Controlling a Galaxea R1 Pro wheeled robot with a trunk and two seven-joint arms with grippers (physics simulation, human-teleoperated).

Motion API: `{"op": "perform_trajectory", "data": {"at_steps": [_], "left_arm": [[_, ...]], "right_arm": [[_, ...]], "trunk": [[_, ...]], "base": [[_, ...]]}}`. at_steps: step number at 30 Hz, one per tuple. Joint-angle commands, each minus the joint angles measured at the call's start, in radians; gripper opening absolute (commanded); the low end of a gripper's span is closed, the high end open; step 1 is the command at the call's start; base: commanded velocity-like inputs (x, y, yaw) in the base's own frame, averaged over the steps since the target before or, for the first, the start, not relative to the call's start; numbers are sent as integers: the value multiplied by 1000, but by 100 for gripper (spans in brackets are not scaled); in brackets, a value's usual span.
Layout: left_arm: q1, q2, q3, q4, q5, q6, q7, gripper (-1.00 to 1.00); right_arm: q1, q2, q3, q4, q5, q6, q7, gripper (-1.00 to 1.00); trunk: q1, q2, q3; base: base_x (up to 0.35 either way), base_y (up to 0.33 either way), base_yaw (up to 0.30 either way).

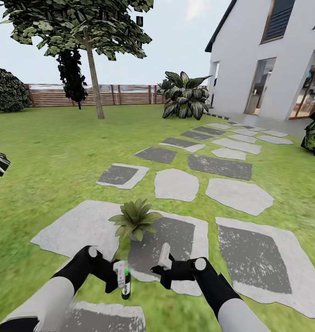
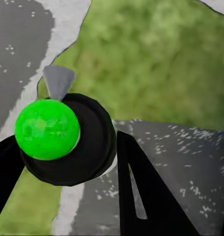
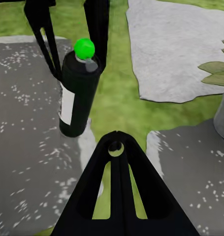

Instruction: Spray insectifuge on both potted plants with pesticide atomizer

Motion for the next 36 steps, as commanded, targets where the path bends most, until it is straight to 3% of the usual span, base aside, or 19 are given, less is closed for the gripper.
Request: {"op": "perform_trajectory", "data": {"at_steps": [1,3,4,9,12,14,15,17,19,20,21,23,26,28,31,33,34,36], "left_arm": [[0,25,7,-1,-8,-12,-3,-100],[0,69,7,0,-7,-22,-3,-100],[0,93,7,0,-7,-26,-3,-100],[0,172,11,1,-7,-28,5,-100],[0,188,18,-1,-6,-22,11,-100],[0,190,21,2,1,-14,39,-100],[0,190,23,3,4,-9,59,-100],[0,187,40,5,12,20,120,-100],[0,186,60,24,16,66,174,-100],[0,185,67,38,19,80,188,-100],[0,184,79,61,31,92,203,-100],[0,184,92,80,52,100,218,-100],[0,184,110,98,84,106,231,-100],[0,183,120,122,95,114,234,-100],[0,175,129,154,111,204,235,-100],[0,173,131,158,126,270,234,-100],[-1,171,133,154,142,334,233,-100],[-1,170,134,151,155,404,231,-100]], "right_arm": [[0,0,-1,0,9,-6,1,-100],[0,-1,-2,2,9,-6,1,-100],[0,-2,-2,3,9,-6,1,100],[0,-6,-3,4,13,-7,-1,100],[1,-11,-4,5,15,-9,-7,100],[1,-48,-8,16,15,-11,-32,100],[1,-84,-10,40,12,-12,-76,100],[2,-130,-12,105,9,-12,-177,100],[2,-183,-37,227,-7,-13,-367,100],[2,-199,-63,279,-23,-13,-448,100],[2,-213,-112,358,-53,-14,-573,100],[2,-223,-160,443,-87,-16,-718,100],[5,-233,-197,534,-146,-22,-938,100],[24,-236,-206,561,-237,-57,-1081,100],[92,-247,-209,569,-387,-191,-1146,100],[119,-249,-209,573,-421,-227,-1152,100],[138,-250,-208,579,-435,-243,-1154,100],[147,-247,-207,583,-441,-249,-1154,100]], "trunk": [[0,0,-1],[0,0,-1],[0,0,-1],[0,0,-1],[0,0,-1],[0,0,-1],[0,0,-1],[0,0,-1],[0,0,-1],[0,0,-1],[0,0,-1],[0,0,-1],[0,0,-1],[0,0,-1],[0,0,-1],[0,0,-1],[0,0,-1],[0,0,-1]], "base": [[0,0,0],[0,0,0],[0,0,0],[0,0,0],[0,0,0],[0,0,0],[0,0,0],[0,0,0],[0,0,0],[0,0,0],[0,0,0],[0,0,0],[0,0,0],[0,0,0],[0,0,0],[0,0,0],[0,0,0],[0,0,0]]}}
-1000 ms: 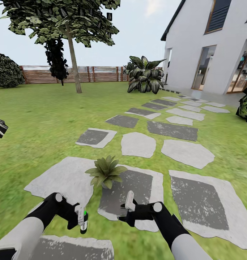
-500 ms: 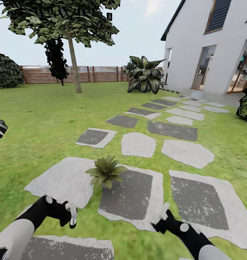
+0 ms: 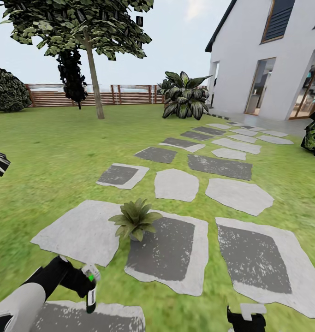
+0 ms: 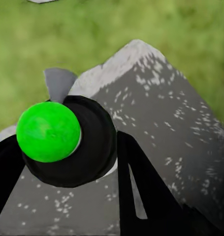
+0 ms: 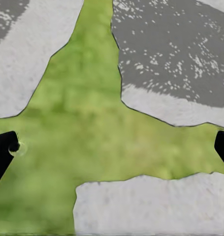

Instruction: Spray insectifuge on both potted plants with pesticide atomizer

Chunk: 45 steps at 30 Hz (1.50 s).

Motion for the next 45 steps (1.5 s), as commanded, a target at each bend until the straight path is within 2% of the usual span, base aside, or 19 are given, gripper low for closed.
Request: {"op": "perform_trajectory", "data": {"at_steps": [1,4,8,18,29,37,45], "left_arm": [[-1,-3,8,-3,1,50,-6,-100],[-4,-11,4,-17,6,190,-6,-100],[-4,-22,3,-82,4,277,-5,-100],[-4,-27,8,-175,7,296,-2,-100],[-4,-29,8,-179,7,297,-2,-100],[-3,-29,-5,-171,-4,333,-5,-100],[-2,-29,-12,-165,-3,337,-6,-100]], "right_arm": [[1,1,-7,2,9,-5,-4,100],[4,1,-7,4,6,-7,-7,100],[5,3,-8,5,4,-6,-9,100],[5,5,-8,26,3,-6,-7,100],[5,7,-7,27,3,-6,-7,100],[5,7,-7,27,3,-6,-7,100],[5,10,-8,27,3,-6,-8,100]], "trunk": [[0,0,-1],[0,0,-1],[0,0,-1],[0,0,-1],[0,0,-1],[0,0,-1],[0,0,-8]], "base": [[0,0,0],[0,0,0],[84,0,0],[318,0,0],[339,19,0],[297,205,0],[288,206,-66]]}}
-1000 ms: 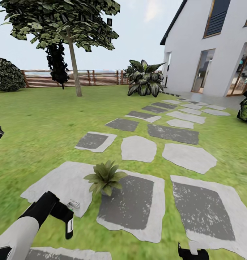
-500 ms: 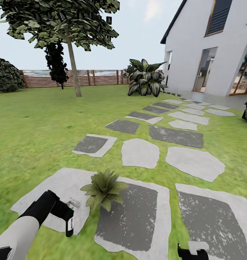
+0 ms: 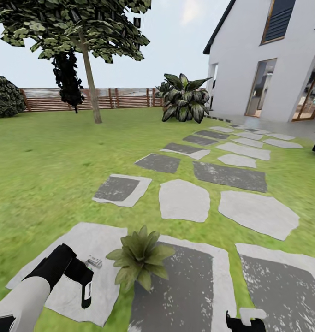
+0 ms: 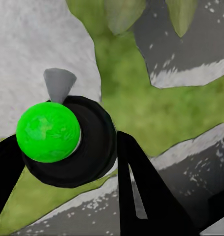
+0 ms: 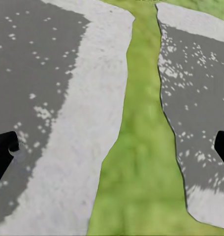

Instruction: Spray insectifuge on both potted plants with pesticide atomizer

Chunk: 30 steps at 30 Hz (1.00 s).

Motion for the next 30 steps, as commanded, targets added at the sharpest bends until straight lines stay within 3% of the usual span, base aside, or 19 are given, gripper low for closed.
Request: {"op": "perform_trajectory", "data": {"at_steps": [1,4,8,14,24,30], "left_arm": [[0,-1,1,-1,-5,7,-7,-100],[1,3,-59,2,-1,7,-32,-100],[1,11,-120,1,-16,7,-147,-100],[1,7,-125,2,-87,10,-161,-100],[2,2,-122,2,-99,10,-159,-100],[56,-2,-114,-1,-92,6,-109,-100]], "right_arm": [[-1,0,-7,1,11,-3,-4,100],[-1,1,-7,1,11,-3,-4,100],[-1,1,-7,1,11,-3,-4,100],[-1,1,-7,1,11,-3,-4,100],[-1,-2,-7,1,11,-3,-3,100],[-1,-3,-7,1,13,-3,-3,100]], "trunk": [[0,0,-2],[0,0,-2],[0,0,-2],[0,0,-2],[0,0,-2],[0,0,-2]], "base": [[288,192,-109],[287,146,-31],[236,-5,-92],[27,-7,-134],[-143,-5,-3],[-5,0,0]]}}
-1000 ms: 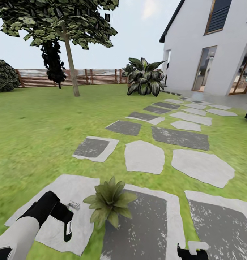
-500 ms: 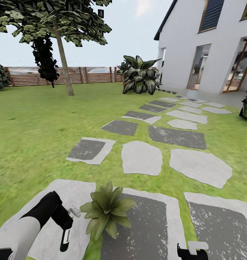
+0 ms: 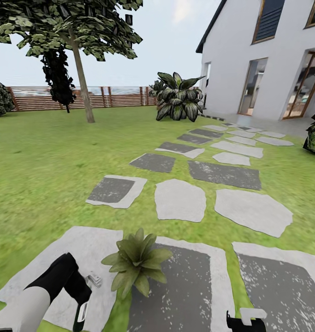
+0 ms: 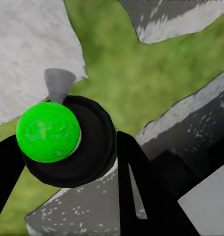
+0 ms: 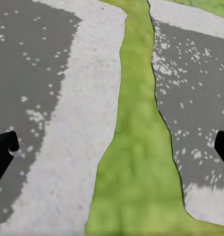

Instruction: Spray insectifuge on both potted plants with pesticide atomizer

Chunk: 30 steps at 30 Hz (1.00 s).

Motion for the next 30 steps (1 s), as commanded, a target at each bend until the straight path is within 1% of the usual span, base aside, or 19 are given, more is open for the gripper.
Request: {"op": "perform_trajectory", "data": {"at_steps": [1,2,5,7,9,11,12,13,15,23,30], "left_arm": [[2,-4,8,-4,-2,8,15,-100],[3,-10,11,-7,0,9,35,-100],[4,-13,26,-10,1,9,50,-100],[6,-8,48,-3,2,7,61,-100],[16,-4,71,1,3,1,87,-100],[26,-8,88,2,3,-1,117,-100],[29,-15,93,3,4,-3,131,-100],[31,-23,95,2,3,-3,136,-100],[31,-30,95,-2,1,-3,139,-100],[32,-38,93,-16,0,6,141,-100],[32,-39,90,-17,-4,6,141,-100]], "right_arm": [[-1,0,-7,1,11,-3,-4,100],[-1,0,-7,1,11,-3,-4,100],[-1,0,-7,1,11,-3,-5,100],[-1,0,-7,1,11,-3,-5,100],[-1,0,-7,1,11,-3,-5,100],[-1,0,-7,1,11,-3,-4,100],[-1,0,-7,1,10,-3,-4,100],[-1,1,-7,0,10,-3,-4,100],[-1,2,-7,0,8,-3,-5,100],[-1,3,-9,-2,6,-3,-5,100],[-1,3,-9,0,7,-3,-5,100]], "trunk": [[0,0,-1],[0,0,-1],[0,0,-1],[0,0,-1],[0,0,-1],[0,0,-1],[0,0,-1],[0,0,-1],[0,0,-1],[0,0,-10],[27,-49,-43]], "base": [[0,0,0],[0,0,0],[0,0,0],[0,0,0],[0,0,0],[0,0,0],[0,0,0],[0,0,0],[0,0,0],[0,0,0],[0,0,0]]}}
